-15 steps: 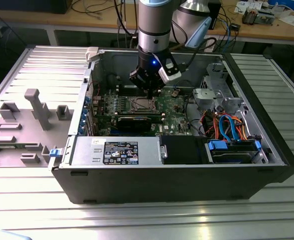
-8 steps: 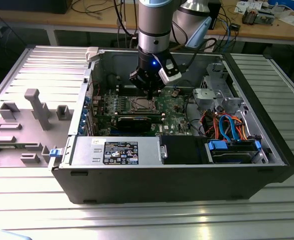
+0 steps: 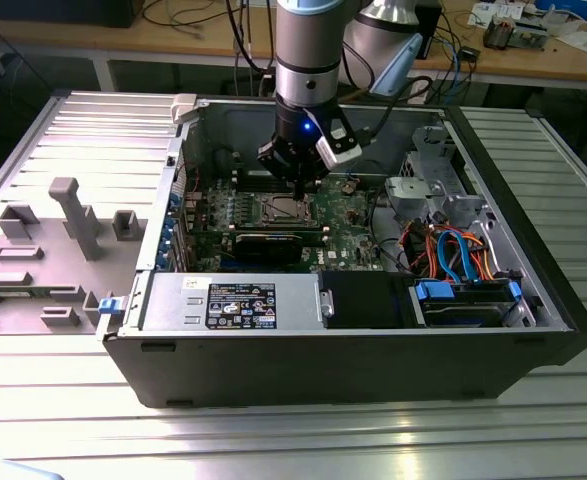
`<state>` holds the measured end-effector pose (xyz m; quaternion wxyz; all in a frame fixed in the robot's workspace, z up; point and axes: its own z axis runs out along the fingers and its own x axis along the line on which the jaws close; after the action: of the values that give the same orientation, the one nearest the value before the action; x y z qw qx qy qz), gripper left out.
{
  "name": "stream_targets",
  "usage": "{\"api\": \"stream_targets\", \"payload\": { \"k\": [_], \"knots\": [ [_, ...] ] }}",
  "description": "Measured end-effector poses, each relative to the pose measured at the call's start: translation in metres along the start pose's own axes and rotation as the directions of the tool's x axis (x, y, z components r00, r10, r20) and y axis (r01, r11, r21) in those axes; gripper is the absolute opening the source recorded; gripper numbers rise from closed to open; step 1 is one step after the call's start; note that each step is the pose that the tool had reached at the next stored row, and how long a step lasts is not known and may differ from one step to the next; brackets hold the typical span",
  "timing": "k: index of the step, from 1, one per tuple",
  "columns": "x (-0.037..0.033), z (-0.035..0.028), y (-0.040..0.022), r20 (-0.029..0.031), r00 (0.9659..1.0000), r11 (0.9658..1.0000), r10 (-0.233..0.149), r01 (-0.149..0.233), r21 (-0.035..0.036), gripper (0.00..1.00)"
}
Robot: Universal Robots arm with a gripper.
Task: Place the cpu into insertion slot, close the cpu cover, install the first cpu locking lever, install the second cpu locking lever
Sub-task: 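Install the second cpu locking lever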
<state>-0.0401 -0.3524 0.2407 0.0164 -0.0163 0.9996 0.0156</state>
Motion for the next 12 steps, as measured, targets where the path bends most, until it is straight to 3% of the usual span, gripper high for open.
{"api": "stream_targets", "payload": {
  "k": [12],
  "knots": [
    [0.0004, 0.0, -0.0027, 0.0, 1.0, 1.0, 0.0, 0.0, 0.0, 0.11]
  ]
}}
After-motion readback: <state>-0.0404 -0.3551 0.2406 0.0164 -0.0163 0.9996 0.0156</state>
